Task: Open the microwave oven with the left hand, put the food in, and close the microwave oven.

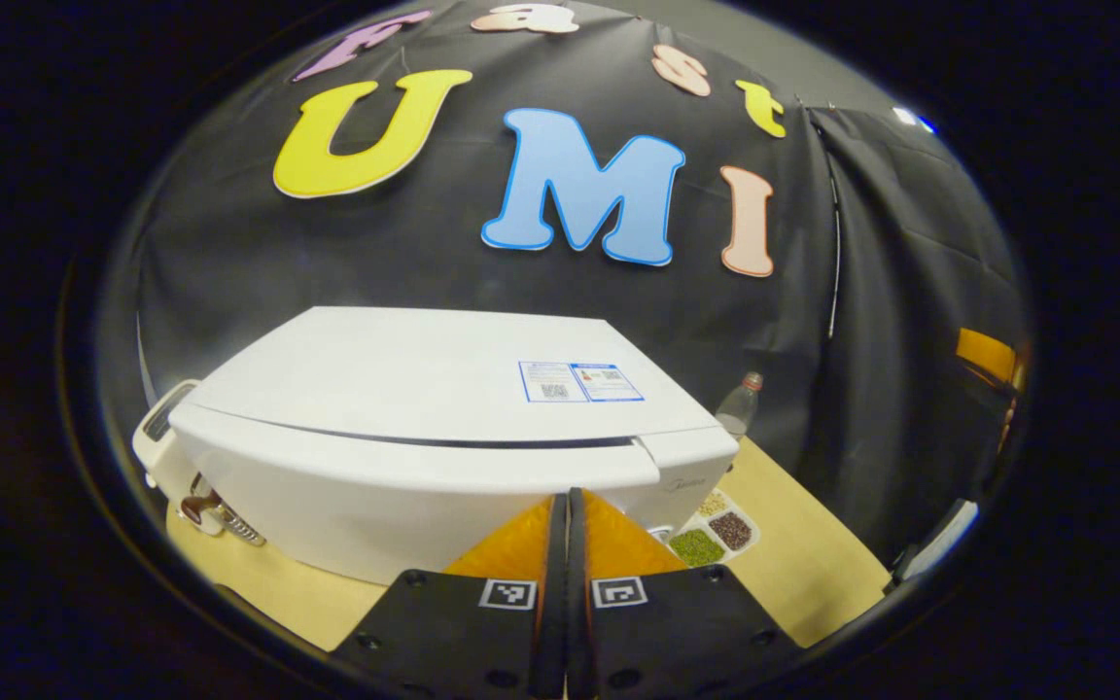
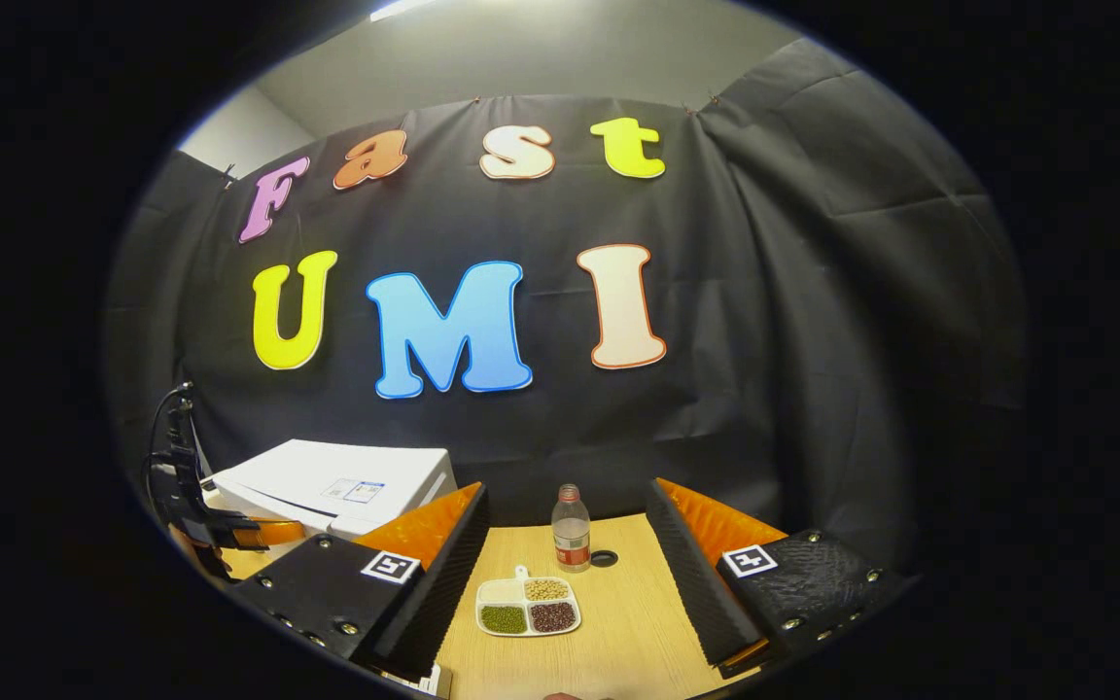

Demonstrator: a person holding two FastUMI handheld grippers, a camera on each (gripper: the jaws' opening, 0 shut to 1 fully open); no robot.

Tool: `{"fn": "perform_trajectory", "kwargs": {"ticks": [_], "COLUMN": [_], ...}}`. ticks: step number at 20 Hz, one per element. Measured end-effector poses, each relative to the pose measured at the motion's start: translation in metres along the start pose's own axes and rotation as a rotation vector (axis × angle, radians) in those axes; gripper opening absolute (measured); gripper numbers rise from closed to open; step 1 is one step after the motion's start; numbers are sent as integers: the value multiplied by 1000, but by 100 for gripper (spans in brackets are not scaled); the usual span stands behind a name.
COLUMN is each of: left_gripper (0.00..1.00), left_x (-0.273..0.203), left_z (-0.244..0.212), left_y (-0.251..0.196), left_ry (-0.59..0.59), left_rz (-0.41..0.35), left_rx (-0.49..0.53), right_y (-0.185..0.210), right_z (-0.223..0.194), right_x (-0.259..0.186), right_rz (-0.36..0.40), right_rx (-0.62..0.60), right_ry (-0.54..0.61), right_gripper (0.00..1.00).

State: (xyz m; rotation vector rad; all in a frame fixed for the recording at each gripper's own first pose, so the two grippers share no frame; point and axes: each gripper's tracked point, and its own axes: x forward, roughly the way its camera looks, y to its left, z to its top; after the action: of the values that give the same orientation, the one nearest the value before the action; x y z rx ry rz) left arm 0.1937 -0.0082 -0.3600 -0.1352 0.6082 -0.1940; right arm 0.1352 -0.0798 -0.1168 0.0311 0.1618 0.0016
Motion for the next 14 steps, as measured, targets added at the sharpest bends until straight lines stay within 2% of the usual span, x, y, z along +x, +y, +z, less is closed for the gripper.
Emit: {"fn": "perform_trajectory", "kwargs": {"ticks": [1,2,4,8,9,11,14], "left_gripper": [10,7,9,7,7,7,7], "left_x": [1,2,2,5,7,8,7], "left_z": [0,-1,0,3,9,11,38], "left_y": [0,1,1,1,7,-6,1], "left_ry": [1,-4,-8,-23,-44,-54,-115], "left_rz": [0,0,1,-12,21,-26,-8], "left_rx": [2,10,18,3,-1,-60,-10], "right_y": [3,5,9,19,21,25,31], "right_z": [1,2,3,5,6,8,13], "right_x": [0,-2,-3,-8,-10,-15,-22], "right_rz": [2,2,5,9,9,8,11], "right_rx": [-2,-5,-12,-21,-24,-39,-55], "right_ry": [-1,-3,-7,-11,-13,-18,-29], "right_gripper": [97,97,97,97,97,97,97]}}
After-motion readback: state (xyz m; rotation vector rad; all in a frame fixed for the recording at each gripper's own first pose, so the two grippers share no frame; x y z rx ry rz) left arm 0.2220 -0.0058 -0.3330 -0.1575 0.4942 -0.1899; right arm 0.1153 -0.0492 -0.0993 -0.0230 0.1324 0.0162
